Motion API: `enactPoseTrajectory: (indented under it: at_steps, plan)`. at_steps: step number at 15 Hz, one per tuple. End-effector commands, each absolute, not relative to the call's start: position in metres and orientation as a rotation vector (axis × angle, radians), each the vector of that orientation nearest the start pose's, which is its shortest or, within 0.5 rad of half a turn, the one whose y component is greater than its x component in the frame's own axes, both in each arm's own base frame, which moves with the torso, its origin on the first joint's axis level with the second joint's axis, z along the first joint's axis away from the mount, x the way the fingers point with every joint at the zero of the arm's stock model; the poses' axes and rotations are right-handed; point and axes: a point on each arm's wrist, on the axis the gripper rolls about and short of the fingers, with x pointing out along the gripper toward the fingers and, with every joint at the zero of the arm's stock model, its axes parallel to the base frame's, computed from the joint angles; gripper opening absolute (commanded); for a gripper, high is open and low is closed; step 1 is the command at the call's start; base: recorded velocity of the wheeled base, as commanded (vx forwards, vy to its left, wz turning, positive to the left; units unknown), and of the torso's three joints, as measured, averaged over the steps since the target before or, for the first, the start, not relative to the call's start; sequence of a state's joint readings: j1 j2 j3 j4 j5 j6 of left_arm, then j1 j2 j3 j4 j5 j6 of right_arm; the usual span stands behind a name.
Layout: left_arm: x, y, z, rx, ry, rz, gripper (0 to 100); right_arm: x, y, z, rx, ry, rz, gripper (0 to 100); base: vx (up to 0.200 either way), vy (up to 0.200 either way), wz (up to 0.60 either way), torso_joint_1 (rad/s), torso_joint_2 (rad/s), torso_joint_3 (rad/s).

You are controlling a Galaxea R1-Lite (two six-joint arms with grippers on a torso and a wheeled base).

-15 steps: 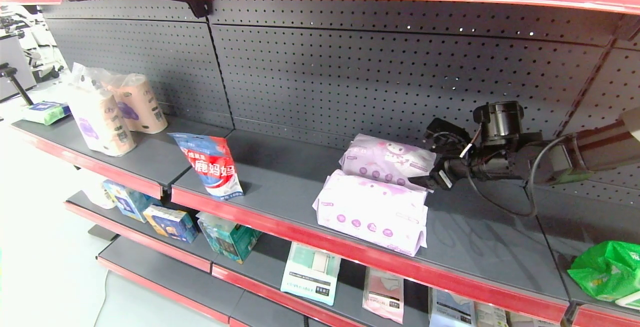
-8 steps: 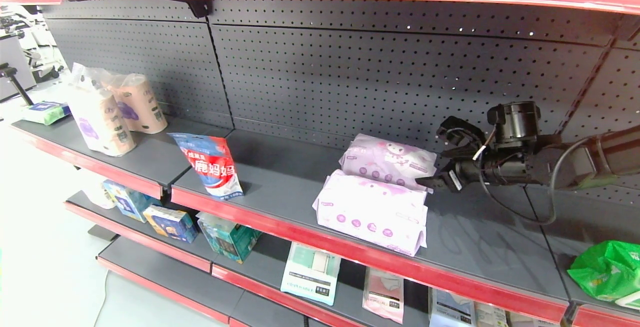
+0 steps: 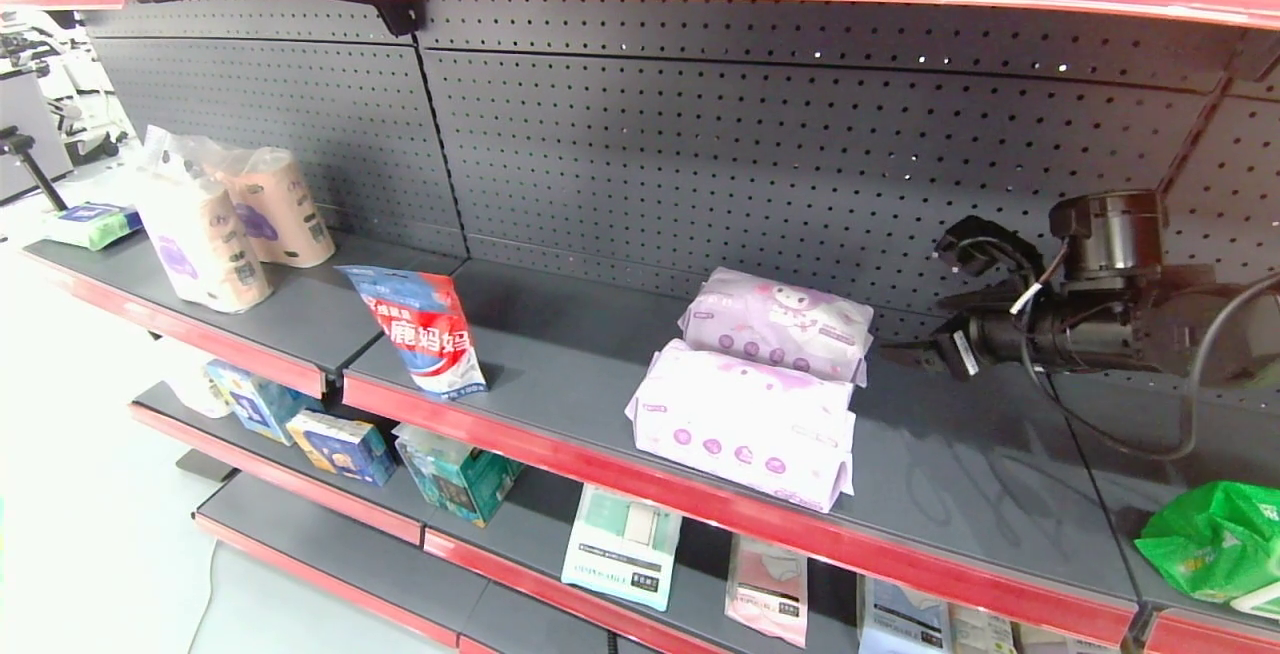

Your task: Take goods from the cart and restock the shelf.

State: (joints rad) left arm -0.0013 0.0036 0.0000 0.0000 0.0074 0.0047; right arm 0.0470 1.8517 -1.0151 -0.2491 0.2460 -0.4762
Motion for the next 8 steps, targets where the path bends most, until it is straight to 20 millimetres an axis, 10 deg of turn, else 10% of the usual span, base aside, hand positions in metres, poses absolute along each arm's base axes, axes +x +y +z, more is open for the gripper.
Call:
enactPoseTrajectory:
  at_steps: [1, 8]
  plan:
    - [-0.023, 0.0, 0.076, 0.005, 0.003, 0.008, 100, 0.305, 0.006, 0.165, -0.371, 0.506, 0.352, 100, 0.0, 0.0, 0.0, 0.0, 0.0, 0.0]
    - [-0.023, 0.0, 0.076, 0.005, 0.003, 0.006, 100, 0.206, -0.007, 0.184, -0.16, 0.468, 0.16, 100, 0.0, 0.0, 0.0, 0.0, 0.0, 0.0]
